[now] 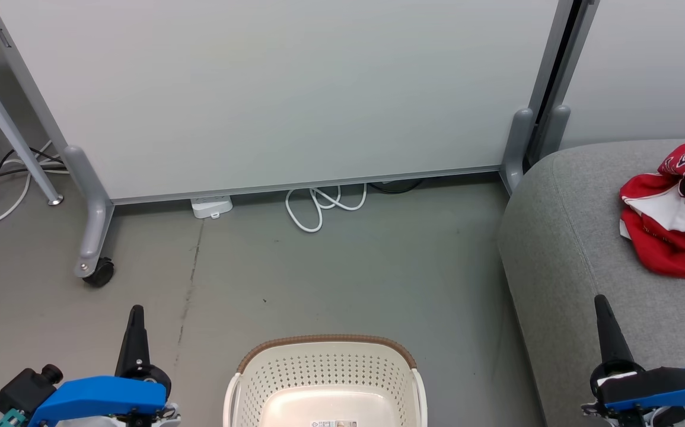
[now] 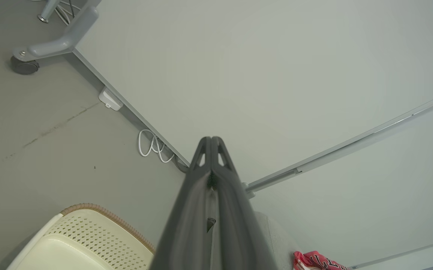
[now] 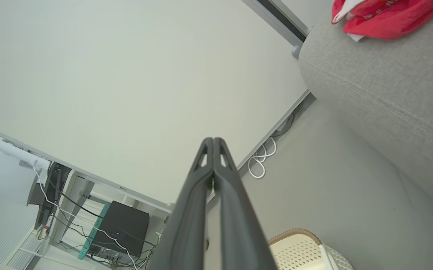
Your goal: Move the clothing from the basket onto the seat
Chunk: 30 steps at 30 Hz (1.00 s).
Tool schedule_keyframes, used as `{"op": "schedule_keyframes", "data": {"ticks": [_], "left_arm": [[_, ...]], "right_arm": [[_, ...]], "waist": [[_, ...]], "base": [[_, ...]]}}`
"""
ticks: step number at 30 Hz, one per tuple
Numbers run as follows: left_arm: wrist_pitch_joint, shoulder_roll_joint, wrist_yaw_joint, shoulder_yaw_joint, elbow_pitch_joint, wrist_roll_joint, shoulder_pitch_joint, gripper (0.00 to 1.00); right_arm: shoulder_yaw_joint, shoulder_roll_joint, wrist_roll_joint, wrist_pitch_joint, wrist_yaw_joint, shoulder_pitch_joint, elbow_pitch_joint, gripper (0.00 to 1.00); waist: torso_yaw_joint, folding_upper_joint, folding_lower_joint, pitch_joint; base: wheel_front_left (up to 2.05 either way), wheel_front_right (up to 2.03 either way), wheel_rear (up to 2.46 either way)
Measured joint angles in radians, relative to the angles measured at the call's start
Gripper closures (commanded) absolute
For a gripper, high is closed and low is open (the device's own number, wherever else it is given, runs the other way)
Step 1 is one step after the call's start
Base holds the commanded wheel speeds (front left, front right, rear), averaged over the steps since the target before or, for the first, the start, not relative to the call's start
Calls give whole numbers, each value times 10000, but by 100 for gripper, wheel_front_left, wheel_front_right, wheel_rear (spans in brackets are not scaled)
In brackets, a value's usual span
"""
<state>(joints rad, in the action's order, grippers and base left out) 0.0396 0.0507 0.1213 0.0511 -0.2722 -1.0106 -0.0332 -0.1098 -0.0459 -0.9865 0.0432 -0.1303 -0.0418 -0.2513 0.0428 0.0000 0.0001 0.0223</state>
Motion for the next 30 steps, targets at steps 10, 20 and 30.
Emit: {"op": "schedule_keyframes", "data": {"ticks": [10, 20, 30], "left_arm": [[-282, -2, 2, 100, 46, -1070, -119, 100], [-520, -2, 21, 222, 92, -2057, -262, 100], [-765, -4, 25, 311, 123, -2963, -340, 100]], "right_arm": [[-8, -4, -1127, -297, 0, -117, 8, 100], [-12, -6, -2138, -529, 0, -208, 12, 100], [-17, -8, -3085, -784, 0, -290, 25, 100]], "waist": [[-61, 0, 0, -36], [-121, 0, 0, -72], [-181, 0, 0, -108]], "base": [[0, 0, 0], [0, 0, 0], [0, 0, 0]]}}
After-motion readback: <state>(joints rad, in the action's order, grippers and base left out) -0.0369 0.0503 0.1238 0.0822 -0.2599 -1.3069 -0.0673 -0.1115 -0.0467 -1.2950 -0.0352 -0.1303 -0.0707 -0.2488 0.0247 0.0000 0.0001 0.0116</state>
